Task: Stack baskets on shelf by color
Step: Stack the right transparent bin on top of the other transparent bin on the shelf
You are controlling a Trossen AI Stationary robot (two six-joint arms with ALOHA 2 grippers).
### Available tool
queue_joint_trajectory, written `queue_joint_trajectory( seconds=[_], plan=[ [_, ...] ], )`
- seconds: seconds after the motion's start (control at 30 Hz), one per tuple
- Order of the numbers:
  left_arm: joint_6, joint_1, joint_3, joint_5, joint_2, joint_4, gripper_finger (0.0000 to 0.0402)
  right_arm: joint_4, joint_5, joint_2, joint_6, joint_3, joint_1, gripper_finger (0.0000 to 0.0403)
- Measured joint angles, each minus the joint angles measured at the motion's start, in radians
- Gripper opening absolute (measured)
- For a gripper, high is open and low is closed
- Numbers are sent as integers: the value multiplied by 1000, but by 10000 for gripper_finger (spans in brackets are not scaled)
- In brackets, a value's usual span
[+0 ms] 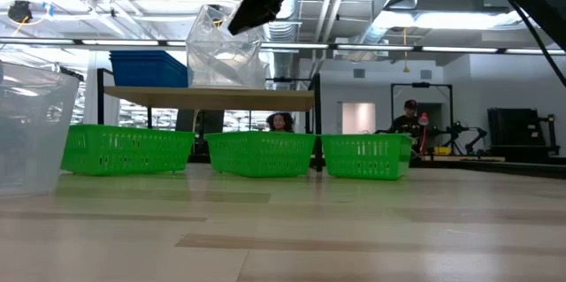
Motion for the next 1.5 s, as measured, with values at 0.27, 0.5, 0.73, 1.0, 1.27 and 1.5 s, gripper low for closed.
queue_joint_trajectory(
  seconds=[0.27, 0.5, 0.73, 1.0, 1.27, 1.5],
  plan=[
    [0, 0, 0, 0, 0, 0, 176, 5, 1, -1, -19, 0, 0, 164],
    [0, 0, 0, 0, 0, -1, 176, 6, 58, -3, -20, 14, -2, 60],
    [0, 0, 0, -1, 0, -1, 176, 13, 79, -3, -25, 14, -1, 19],
    [0, 0, 0, -1, 0, -7, 176, 66, 154, -28, -56, 16, 1, 10],
    [7, 0, 0, -1, 0, -7, 176, 8, 187, -35, -75, 83, 0, 4],
    [8, 0, 0, -1, 0, -18, 176, -67, 187, -30, -74, 83, 4, 7]
  ],
)
